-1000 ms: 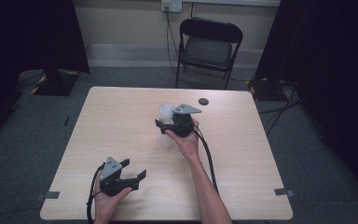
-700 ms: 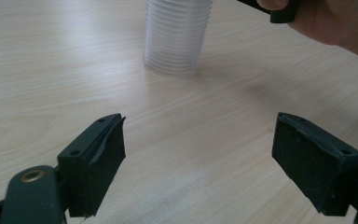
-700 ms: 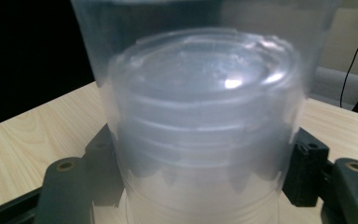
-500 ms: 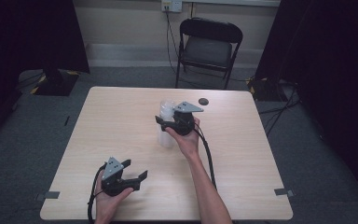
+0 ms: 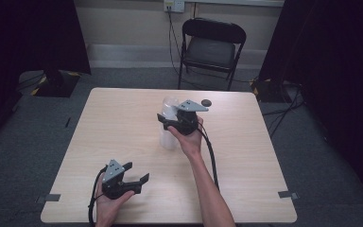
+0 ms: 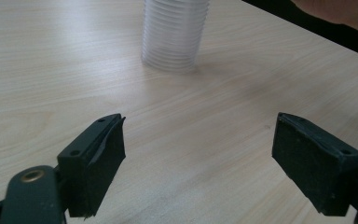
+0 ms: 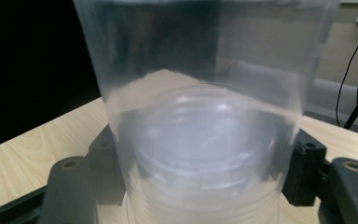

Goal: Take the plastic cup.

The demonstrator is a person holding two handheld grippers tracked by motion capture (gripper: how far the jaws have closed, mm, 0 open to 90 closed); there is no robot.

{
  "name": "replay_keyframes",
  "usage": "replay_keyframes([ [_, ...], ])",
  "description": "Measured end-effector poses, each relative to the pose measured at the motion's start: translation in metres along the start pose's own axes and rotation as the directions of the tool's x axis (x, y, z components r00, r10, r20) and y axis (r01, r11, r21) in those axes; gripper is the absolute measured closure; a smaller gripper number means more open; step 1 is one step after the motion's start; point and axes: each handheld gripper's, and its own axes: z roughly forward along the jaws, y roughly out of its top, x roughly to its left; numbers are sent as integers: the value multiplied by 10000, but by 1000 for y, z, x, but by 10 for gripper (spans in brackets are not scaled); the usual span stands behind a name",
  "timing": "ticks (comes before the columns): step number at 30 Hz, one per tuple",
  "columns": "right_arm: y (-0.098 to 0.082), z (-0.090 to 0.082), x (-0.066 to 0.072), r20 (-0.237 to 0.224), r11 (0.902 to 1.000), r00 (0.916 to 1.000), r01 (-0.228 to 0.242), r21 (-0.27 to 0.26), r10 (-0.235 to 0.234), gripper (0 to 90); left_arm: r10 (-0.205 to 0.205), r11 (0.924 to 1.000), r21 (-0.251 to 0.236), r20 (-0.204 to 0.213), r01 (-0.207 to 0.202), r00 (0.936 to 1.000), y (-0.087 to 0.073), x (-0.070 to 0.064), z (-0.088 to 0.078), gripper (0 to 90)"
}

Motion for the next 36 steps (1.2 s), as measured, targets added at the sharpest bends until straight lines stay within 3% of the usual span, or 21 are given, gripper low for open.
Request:
replay_keyframes([
  [19,17,-17,1,-247,9987,9994,-252,-440,241,327,122,9999,87,2,-122,9999,2,-5,4,168],
  [33,29,-29,2,-213,9965,9995,-253,-800,237,335,168,9998,76,52,-168,9998,3,-9,8,158],
  [36,31,-34,2,-10,9958,9998,-217,-892,217,335,156,9999,70,101,-157,9998,4,-9,7,160],
])
